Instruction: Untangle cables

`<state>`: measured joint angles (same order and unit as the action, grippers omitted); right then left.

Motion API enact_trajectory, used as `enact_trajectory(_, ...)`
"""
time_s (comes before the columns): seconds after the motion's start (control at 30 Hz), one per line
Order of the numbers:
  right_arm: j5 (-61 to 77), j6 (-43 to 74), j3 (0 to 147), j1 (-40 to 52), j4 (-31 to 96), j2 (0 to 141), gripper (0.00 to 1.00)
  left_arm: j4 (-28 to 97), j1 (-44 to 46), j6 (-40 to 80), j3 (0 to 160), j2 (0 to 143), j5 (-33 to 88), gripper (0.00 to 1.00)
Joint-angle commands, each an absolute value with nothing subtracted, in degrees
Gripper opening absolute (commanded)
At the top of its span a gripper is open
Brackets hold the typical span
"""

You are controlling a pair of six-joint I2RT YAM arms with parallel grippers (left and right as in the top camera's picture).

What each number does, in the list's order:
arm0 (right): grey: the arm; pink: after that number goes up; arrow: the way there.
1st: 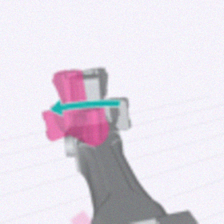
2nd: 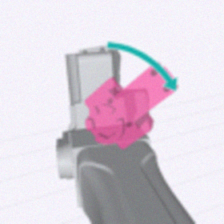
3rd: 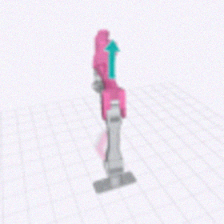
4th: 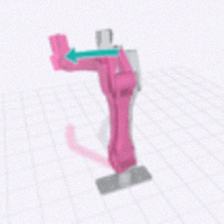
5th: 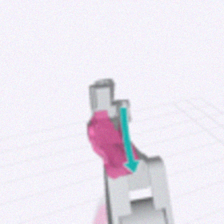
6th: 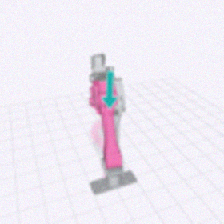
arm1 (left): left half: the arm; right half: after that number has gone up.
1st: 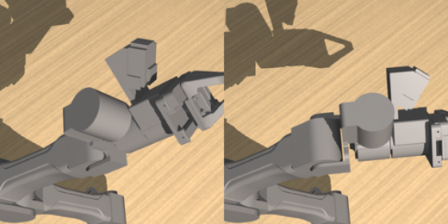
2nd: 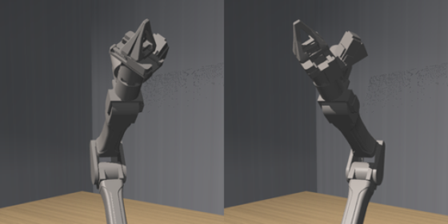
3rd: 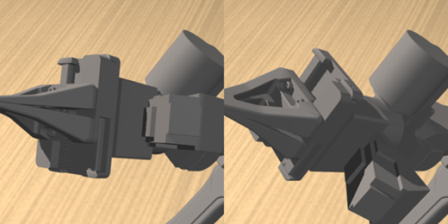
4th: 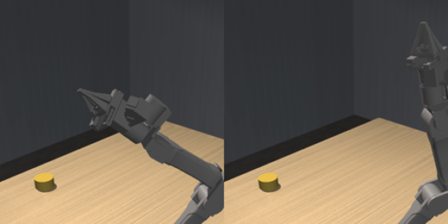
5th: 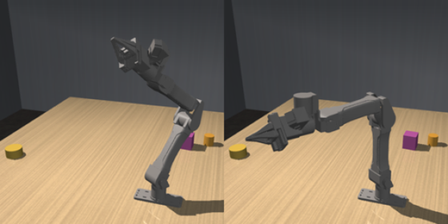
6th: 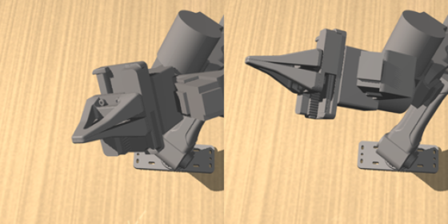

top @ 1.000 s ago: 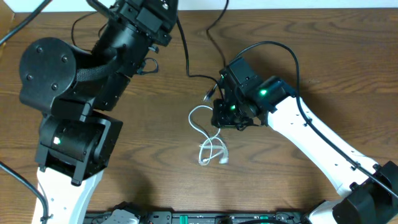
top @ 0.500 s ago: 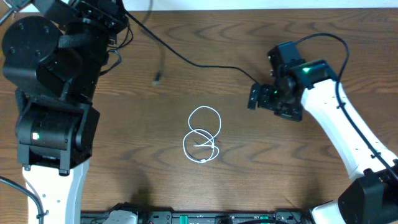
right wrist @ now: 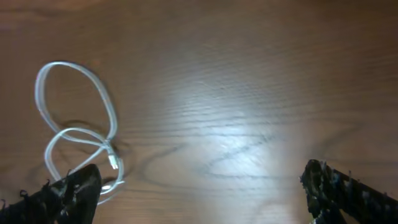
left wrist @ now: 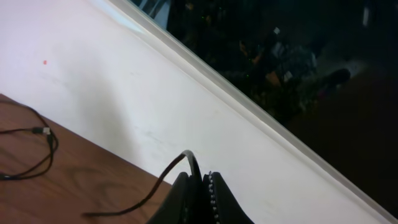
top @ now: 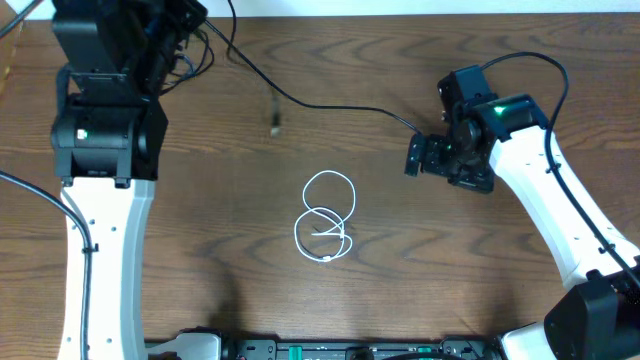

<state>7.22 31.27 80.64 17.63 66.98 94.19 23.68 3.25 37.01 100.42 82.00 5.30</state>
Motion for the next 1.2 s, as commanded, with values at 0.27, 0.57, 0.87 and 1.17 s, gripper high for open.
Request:
enact_trajectory(0.27, 53.25, -8.88, 80.53, 17.41, 64.05, 94.41, 0.99, 23.81, 2.26, 35.42, 101.16, 81.21, 10.13, 0.07)
enact_trajectory(0.57, 24.10, 12.64, 80.53, 16.93, 65.17, 94.41, 0.99, 23.75, 2.26, 35.38, 101.16, 81.19, 15.40, 0.07)
enact_trajectory(0.87, 24.10, 12.64, 80.53, 16.93, 65.43, 94.41, 0.99, 25.56, -0.40, 36.27, 101.14, 81.32, 17.32, 0.07)
enact_trajectory(1.17, 24.12, 12.64, 80.51, 16.97, 65.60, 94.41, 0.99, 32.91, -9.89, 35.57, 101.14, 85.06, 17.37, 0.07)
